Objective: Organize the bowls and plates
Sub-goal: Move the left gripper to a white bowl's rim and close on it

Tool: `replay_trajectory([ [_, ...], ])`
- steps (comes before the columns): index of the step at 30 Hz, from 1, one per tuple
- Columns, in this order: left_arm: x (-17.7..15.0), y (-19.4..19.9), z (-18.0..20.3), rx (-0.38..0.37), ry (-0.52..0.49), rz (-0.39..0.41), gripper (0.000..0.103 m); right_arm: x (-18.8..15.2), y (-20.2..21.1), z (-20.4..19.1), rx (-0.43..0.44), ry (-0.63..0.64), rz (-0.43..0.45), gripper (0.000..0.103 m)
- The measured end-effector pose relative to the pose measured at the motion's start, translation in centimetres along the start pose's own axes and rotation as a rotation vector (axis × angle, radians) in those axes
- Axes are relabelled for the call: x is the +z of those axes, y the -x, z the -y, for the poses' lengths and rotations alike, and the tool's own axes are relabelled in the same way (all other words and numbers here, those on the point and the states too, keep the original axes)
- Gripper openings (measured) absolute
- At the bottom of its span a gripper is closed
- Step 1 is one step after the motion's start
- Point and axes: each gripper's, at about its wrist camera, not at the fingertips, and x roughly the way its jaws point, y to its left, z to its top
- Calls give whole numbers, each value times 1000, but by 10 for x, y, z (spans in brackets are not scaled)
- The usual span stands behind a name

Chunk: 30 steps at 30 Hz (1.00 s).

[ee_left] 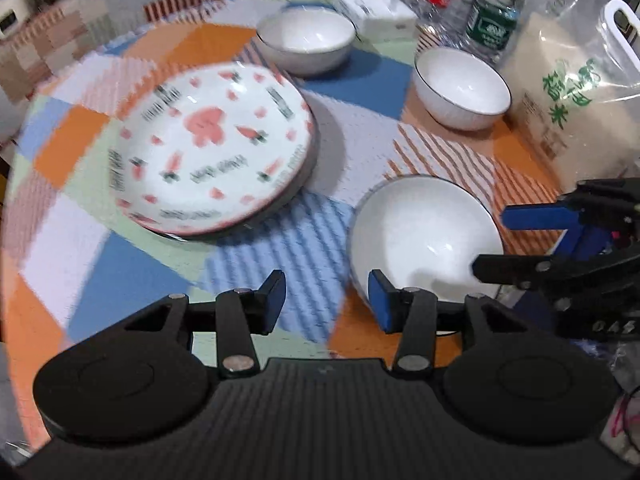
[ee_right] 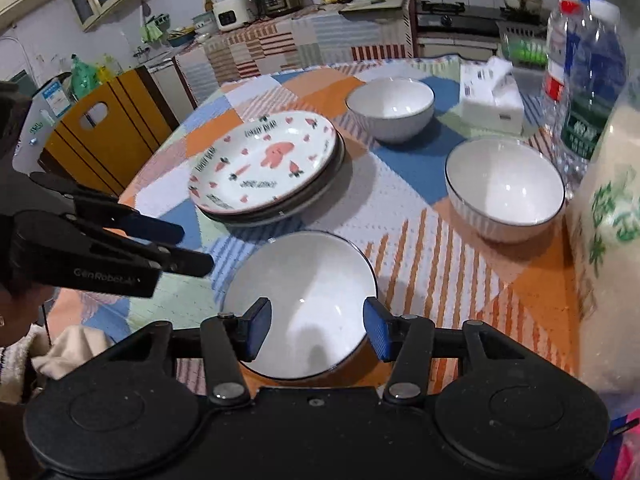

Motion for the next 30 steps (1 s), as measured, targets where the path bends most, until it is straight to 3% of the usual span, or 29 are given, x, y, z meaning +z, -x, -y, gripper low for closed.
replay_trajectory([
  [4, -3, -26, -3, -50, 46, -60, 45, -9, -15, 2, -46, 45, -11, 56],
  [8, -5, -38, -6, -105, 61, -94, 41, -12, -26, 10, -55, 4, -37, 56],
  [10, -5, -41, -9, -151, 83, -106, 31, -14, -30, 12, -53, -4, -48, 56],
  [12, -4, -43, -12, -212, 129, -125, 16, -15, -37, 13, -70, -21, -66, 48],
  [13, -4, -43, -12, -213, 134, -129, 16, -15, -39, 14, -67, -39, -68, 29],
  [14, -4, -42, -10, -211, 111, -131, 16, -15, -40, 14, -67, -60, -64, 26],
  [19, -4, -32, -11, -173, 85, -144, 16, -10, -43, 15, -57, -135, -81, 21],
  [30, -15, -1, -59, -136, 163, -202, 16, 16, -46, -26, 36, -85, -101, 20],
])
